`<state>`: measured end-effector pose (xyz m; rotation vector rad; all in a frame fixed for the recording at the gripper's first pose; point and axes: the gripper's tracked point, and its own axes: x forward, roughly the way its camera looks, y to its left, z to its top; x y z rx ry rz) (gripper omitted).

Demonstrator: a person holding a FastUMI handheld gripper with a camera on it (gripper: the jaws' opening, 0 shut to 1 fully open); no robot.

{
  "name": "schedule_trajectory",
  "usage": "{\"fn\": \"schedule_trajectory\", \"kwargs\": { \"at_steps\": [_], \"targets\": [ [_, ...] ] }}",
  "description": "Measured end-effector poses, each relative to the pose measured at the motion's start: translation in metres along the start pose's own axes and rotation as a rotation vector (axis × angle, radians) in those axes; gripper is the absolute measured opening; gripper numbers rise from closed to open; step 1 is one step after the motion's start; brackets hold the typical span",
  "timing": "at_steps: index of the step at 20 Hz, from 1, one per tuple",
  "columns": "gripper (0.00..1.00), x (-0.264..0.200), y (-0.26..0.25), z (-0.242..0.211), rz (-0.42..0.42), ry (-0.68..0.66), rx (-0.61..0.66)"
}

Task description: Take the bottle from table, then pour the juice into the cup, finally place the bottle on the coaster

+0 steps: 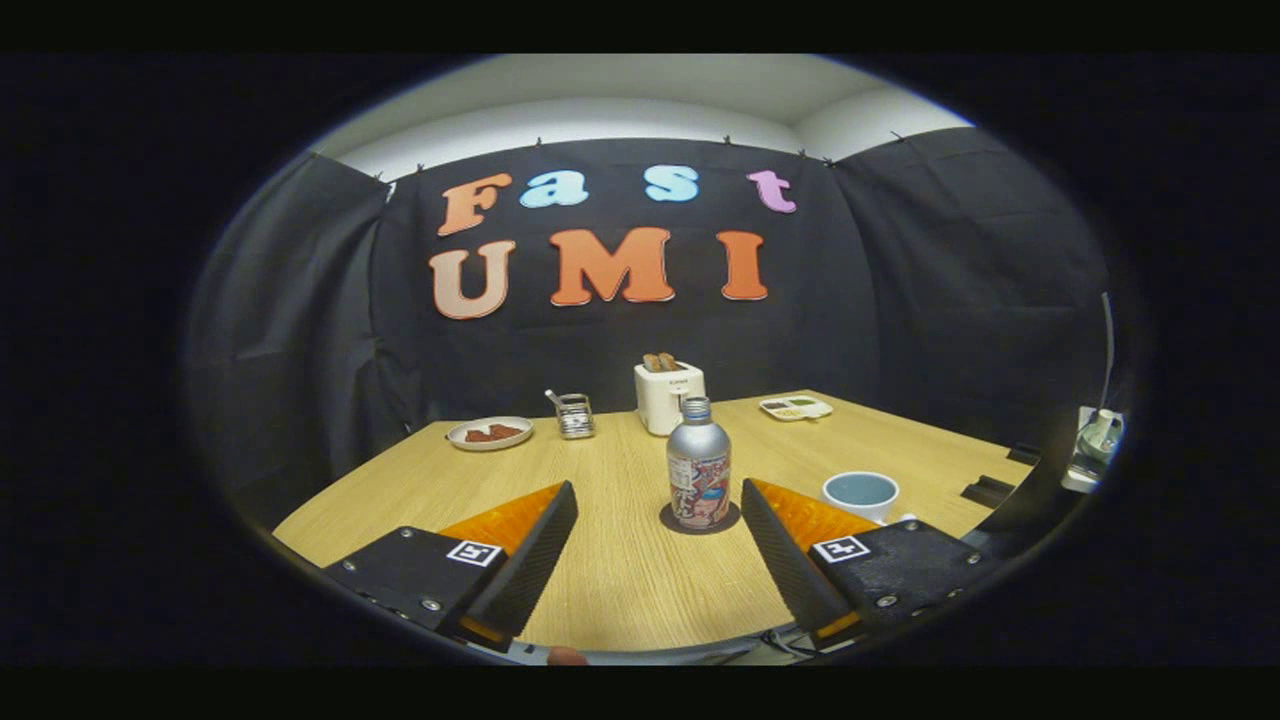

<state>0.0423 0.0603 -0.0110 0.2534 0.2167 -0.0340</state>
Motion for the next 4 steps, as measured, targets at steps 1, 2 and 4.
{"fn": "schedule_trajectory", "kwargs": {
  "at_steps": [1, 2, 4],
  "targets": [
    [0.97, -0.0034, 0.0025, 0.0026, 0.010, -0.009, 0.004],
    [0.97, -0.0050, 0.0049, 0.0036, 0.019, -0.016, 0.010],
    [0.97, -0.0048, 0.0052, 0.0026, 0.026, -0.016, 0.013]
  ]
}}
